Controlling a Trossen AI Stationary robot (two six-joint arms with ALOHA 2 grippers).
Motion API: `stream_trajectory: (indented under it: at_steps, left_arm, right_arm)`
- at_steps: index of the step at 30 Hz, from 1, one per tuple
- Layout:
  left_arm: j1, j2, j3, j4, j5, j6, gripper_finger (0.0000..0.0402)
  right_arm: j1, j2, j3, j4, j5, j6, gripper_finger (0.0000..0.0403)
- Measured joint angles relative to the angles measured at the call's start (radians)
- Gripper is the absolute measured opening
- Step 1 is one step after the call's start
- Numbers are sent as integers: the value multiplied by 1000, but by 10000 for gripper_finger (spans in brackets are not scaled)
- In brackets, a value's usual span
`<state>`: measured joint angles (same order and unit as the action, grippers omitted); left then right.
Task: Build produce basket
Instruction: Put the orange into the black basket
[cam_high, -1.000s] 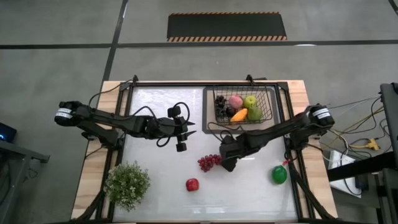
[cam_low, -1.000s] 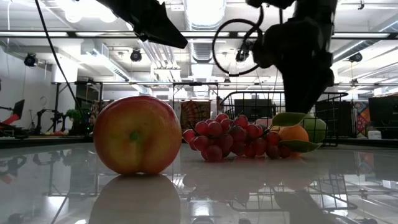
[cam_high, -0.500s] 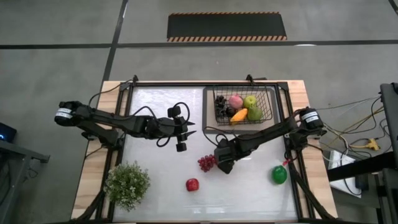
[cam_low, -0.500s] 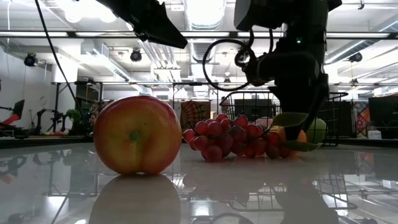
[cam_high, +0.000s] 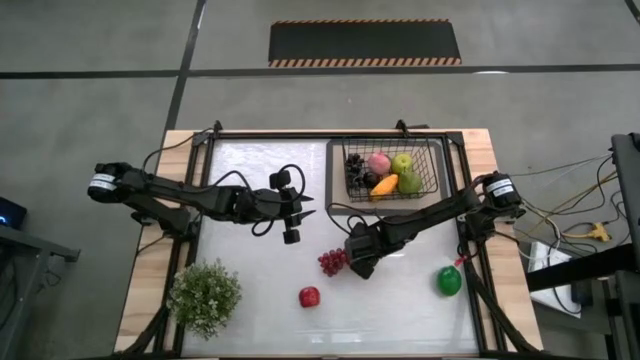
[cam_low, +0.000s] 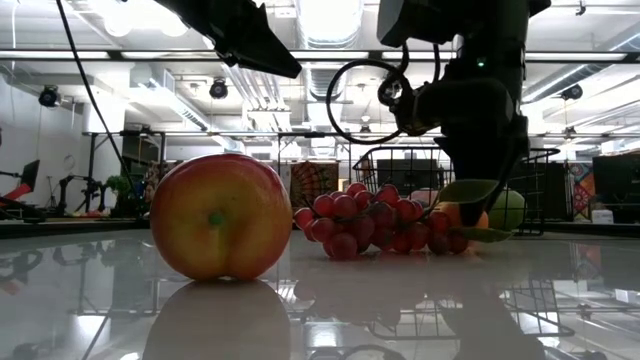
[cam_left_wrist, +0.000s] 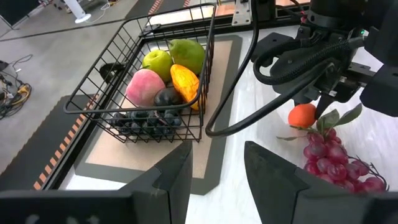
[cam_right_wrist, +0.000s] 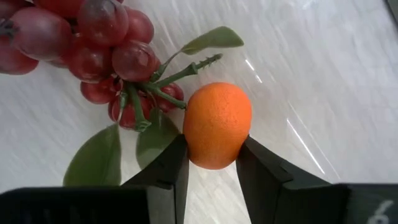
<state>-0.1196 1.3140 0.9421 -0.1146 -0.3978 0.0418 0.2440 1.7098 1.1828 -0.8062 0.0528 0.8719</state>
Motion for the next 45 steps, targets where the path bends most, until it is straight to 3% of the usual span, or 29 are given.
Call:
stream_trajectory:
  at_steps: [13, 27, 34, 45]
  left_arm:
    - [0, -4, 1, 1, -5, 52, 128]
    - [0, -4, 6, 5, -15, 107, 128]
    - [0, -10, 6, 75, -31, 173, 128]
    - [0, -50, 2, 124, -57, 208, 128]
  right_arm:
    - [-30, -190, -1, -109, 0, -36, 102]
    - [-132, -476, -12, -9, 57, -183, 102]
    - [-267, -521, -27, 108, 54, -302, 102]
    - [-581, -449, -39, 148, 6, -499, 102]
